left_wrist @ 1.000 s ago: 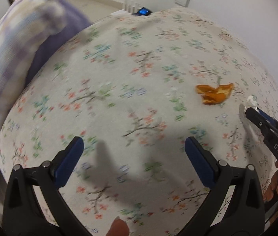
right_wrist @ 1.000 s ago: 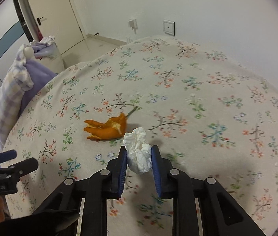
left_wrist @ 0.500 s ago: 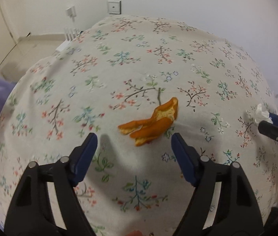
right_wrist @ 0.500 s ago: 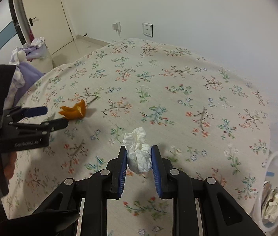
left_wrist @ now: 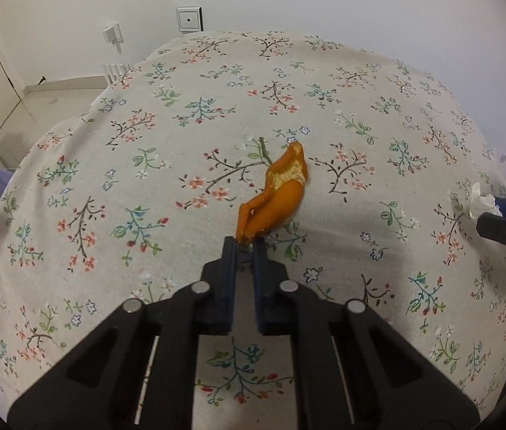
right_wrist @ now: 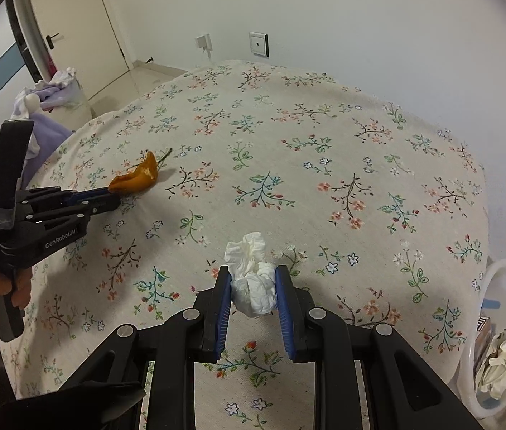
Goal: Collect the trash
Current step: 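Grasp the orange peel with the left tool while the right tool holds the tissue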
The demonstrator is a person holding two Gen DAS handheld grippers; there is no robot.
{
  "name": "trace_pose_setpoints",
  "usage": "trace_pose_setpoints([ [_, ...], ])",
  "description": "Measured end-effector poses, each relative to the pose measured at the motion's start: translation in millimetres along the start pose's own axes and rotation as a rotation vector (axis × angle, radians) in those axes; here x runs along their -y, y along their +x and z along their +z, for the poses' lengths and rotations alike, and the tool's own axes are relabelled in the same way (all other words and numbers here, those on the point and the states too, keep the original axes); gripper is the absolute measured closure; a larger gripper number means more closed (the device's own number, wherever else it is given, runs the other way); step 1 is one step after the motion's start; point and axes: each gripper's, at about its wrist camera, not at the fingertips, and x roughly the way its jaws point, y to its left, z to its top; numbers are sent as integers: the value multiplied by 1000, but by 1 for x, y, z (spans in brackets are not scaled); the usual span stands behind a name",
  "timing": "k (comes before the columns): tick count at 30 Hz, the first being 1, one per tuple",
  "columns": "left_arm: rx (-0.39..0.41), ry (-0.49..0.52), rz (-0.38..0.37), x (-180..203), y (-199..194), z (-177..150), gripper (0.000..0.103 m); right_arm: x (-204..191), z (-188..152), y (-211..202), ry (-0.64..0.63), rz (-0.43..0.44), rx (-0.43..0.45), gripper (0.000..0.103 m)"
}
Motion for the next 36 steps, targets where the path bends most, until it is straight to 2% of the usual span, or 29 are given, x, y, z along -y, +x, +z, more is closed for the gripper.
trace_pose_setpoints([
  [9,24,-74,44,-12,-17,-7,103,-4,6,-5,2,18,24,78],
  [13,52,-119,30,-19,-24,-6,102,-3,9,-6,8,28,33,78],
  [15,62,-152,11,-24,-25,-4,75,-2,10,-7,15,32,38,78],
  [16,62,-162,13,-25,-24,-2,37,-2,10,-7,17,33,40,78],
  [17,75,-168,22,-26,-25,-1,24,-2,10,-8,18,34,41,78],
  [19,122,-160,10,-24,-27,1,24,-1,10,-8,18,34,43,78],
  [22,104,-146,-10,-16,-17,10,27,1,9,-8,17,29,40,78],
  [24,73,-138,-36,-9,-6,15,41,4,8,-8,25,25,37,78],
  [26,12,-138,-58,-2,8,18,76,8,7,-9,35,18,38,78],
  [27,-1,-136,-57,1,11,17,77,10,7,-9,41,16,41,78],
  [30,28,-132,-6,11,7,12,83,14,8,-12,59,16,48,78],
  [32,36,-162,13,13,1,8,88,15,8,-15,60,21,55,78],
  [36,48,-226,41,19,-14,-3,91,15,9,-21,59,26,67,78],
])
